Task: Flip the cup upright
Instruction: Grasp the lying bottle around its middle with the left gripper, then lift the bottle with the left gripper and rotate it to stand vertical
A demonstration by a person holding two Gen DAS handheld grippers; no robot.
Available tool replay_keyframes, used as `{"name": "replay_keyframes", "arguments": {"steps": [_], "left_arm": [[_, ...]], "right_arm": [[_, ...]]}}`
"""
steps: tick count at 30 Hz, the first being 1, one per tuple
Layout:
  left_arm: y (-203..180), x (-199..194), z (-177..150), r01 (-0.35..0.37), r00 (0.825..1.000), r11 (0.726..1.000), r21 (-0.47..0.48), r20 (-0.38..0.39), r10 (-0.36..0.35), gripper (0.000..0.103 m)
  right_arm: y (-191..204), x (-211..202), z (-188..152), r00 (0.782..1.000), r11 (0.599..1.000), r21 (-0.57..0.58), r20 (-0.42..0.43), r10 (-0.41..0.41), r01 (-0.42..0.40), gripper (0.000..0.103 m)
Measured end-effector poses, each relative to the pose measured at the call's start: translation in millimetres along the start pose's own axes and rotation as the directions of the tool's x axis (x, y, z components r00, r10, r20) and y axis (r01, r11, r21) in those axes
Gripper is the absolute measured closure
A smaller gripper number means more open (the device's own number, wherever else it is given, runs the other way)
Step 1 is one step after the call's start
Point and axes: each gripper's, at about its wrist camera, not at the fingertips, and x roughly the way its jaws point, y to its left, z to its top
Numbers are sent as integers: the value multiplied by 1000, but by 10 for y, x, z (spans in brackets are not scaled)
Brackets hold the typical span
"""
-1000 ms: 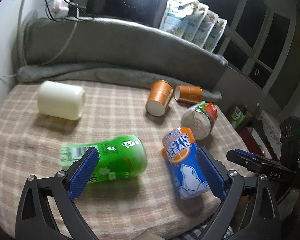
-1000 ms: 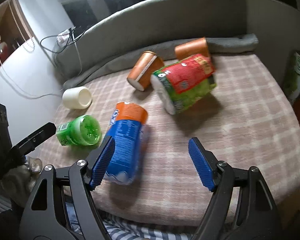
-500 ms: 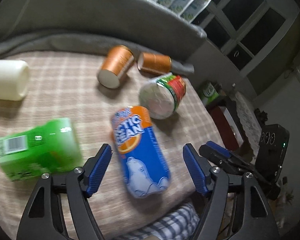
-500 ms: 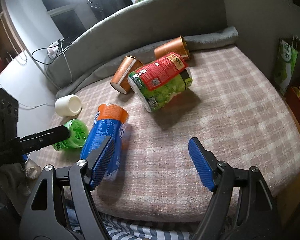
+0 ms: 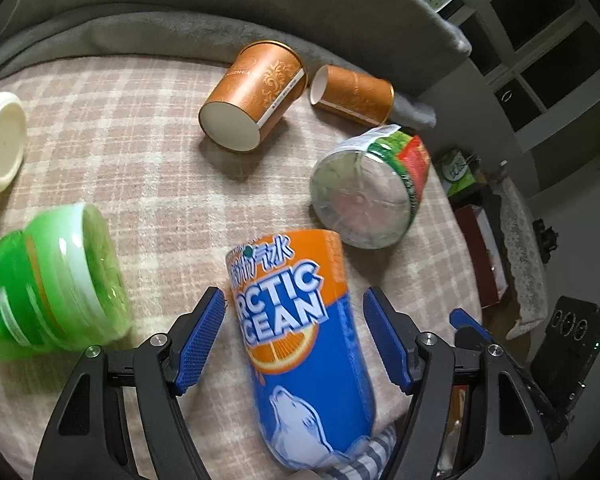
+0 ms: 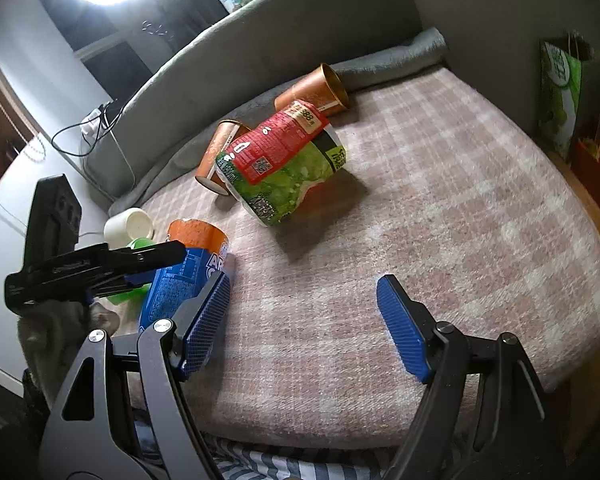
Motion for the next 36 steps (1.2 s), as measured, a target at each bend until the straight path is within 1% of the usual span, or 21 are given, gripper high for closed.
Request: {"name": "replay_keyframes", "arguments": {"steps": [5, 10, 12, 13, 21, 25, 27, 30, 36], "left_arm": [[34, 72, 55, -11, 1000, 1000, -6, -15, 11, 32], [53, 119, 99, 1, 1000, 1000, -15, -29, -1, 32], [50, 137, 100, 2, 999, 1000, -12, -32, -2, 36], [44, 143, 105, 5, 999, 1000, -11, -34, -5, 36], [-4, 98, 98, 1, 1000, 1000, 8, -13, -1, 37], [-59, -2, 76, -10, 1000, 999, 31, 24, 9, 37], [-112, -91, 53, -19, 998, 998, 56, 59, 15, 38], [-206, -183, 16, -42, 993, 994, 97, 110, 31, 38], [-345, -290, -38, -78, 982, 985, 154, 183, 49, 38]], "right_arm": [[-38, 47, -8, 1000, 1000, 4, -4, 6, -6, 24], [-65, 67, 2, 1000, 1000, 13, -5, 6, -6, 24], [-75, 70, 1, 1000, 1000, 17, -5, 3, -3, 24], [-75, 71, 0, 1000, 1000, 18, -5, 1, -1, 24], [-72, 70, 0, 1000, 1000, 20, -5, -1, 1, 24], [-69, 65, -3, 1000, 1000, 19, -5, -2, 2, 24], [-72, 60, -4, 1000, 1000, 20, -4, -3, 3, 24], [-72, 54, -8, 1000, 1000, 22, -4, -3, 3, 24], [-68, 46, -3, 1000, 1000, 15, -5, -2, 2, 24]]}}
